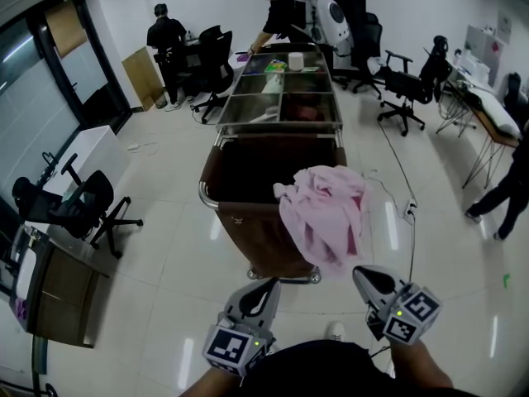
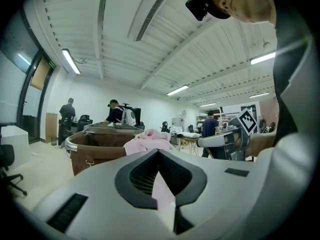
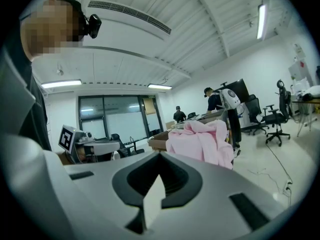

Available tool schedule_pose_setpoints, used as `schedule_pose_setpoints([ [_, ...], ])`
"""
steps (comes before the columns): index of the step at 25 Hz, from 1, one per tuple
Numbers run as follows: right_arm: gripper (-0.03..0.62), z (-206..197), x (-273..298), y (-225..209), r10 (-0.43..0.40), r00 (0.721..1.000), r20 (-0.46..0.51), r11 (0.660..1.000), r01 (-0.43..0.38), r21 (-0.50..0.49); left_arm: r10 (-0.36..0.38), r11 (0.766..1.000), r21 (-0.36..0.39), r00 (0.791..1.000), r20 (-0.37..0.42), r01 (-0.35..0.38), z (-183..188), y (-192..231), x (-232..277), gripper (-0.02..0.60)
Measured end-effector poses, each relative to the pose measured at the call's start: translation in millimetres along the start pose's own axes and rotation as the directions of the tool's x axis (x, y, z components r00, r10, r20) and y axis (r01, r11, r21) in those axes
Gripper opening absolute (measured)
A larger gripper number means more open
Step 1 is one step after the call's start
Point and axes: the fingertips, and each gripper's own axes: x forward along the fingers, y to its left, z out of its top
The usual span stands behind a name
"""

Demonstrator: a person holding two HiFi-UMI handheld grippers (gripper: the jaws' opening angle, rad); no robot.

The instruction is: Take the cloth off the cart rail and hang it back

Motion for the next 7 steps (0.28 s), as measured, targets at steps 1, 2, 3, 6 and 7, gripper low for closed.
schedule_pose_setpoints([
  [1, 0.006, 0.5, 0.3, -0.7, 0.000, 1.000, 0.001, 1.000, 0.000, 0.000, -0.001, 1.000, -0.001, 1.000, -0.002, 0.001, -0.4, 0.2, 0.6, 0.000],
  [2, 0.006, 0.9, 0.7, -1.4, 0.000, 1.000, 0.002, 1.000, 0.000, -0.001, -0.003, 1.000, -0.001, 1.000, -0.003, 0.003, -0.6, 0.3, 1.3, 0.000],
  [3, 0.006, 1.3, 1.0, -2.2, 0.001, 1.000, 0.003, 1.000, -0.001, -0.002, -0.002, 1.000, -0.001, 1.000, -0.002, 0.002, -0.3, 0.8, 2.1, 0.000],
  [6, 0.006, 1.4, 1.9, -4.0, 0.002, 1.000, 0.002, 1.000, -0.002, -0.002, 0.008, 1.000, -0.002, 1.000, 0.002, -0.008, 0.9, 3.4, 4.4, 0.000],
  [7, 0.006, 1.2, 2.2, -4.5, 0.003, 1.000, 0.002, 1.000, -0.003, -0.002, 0.010, 1.000, -0.002, 1.000, 0.003, -0.010, 1.2, 4.2, 5.1, 0.000],
])
